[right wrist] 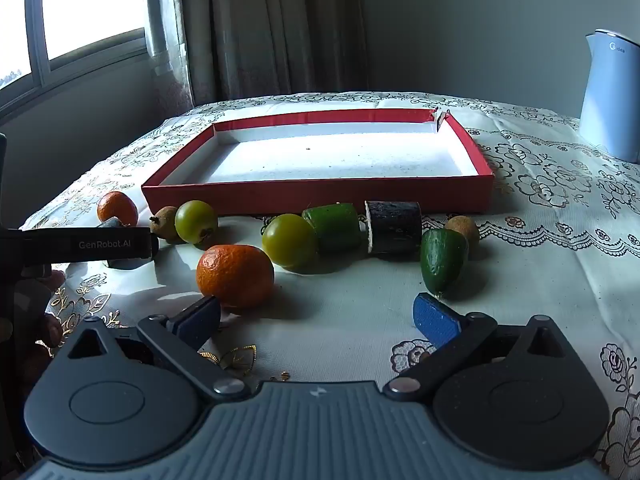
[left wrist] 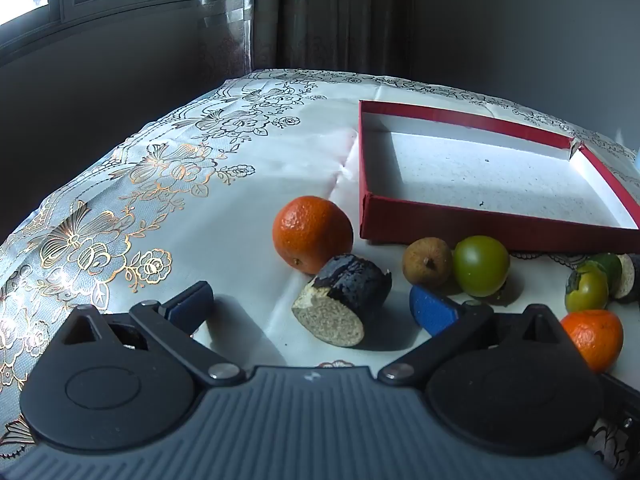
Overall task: Organize fruits
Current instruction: 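Move the right gripper toward the green cucumber piece on the table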
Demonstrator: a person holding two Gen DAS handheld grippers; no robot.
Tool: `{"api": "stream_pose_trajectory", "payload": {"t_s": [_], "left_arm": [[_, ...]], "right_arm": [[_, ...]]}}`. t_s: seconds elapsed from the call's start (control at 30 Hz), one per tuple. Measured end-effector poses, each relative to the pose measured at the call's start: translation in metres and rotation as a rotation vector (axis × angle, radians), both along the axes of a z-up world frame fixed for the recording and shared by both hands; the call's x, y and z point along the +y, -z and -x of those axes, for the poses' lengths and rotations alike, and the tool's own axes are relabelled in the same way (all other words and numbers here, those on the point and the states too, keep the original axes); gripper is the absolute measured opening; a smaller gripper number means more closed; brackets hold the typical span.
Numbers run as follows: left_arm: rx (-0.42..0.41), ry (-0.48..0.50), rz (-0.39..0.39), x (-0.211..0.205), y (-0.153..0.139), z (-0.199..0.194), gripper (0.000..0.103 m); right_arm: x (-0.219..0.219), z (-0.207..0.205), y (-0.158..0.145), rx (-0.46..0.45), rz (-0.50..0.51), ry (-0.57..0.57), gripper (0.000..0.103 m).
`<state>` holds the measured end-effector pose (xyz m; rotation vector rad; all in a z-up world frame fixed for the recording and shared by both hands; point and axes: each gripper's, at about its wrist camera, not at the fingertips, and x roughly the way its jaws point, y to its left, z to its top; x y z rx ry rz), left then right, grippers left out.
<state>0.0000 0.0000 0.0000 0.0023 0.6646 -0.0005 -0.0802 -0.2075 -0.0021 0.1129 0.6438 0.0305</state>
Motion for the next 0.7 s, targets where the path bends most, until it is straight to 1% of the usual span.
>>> {"api": "stream_pose_trajectory", "payload": {"t_s": [0.47, 0.7], "left_arm": [[0.0, -0.002, -0.004, -0.002, 0.002, 0.001, 0.103], [0.0, -0.002, -0.003, -0.003, 0.003, 0.001, 0.103]], "right_arm": [[-0.005, 0.001, 0.0, -0.006, -0.005, -0.001, 0.103], [-0.005, 0.011, -0.004, -0.033, -0.061, -0.042, 0.103]]}}
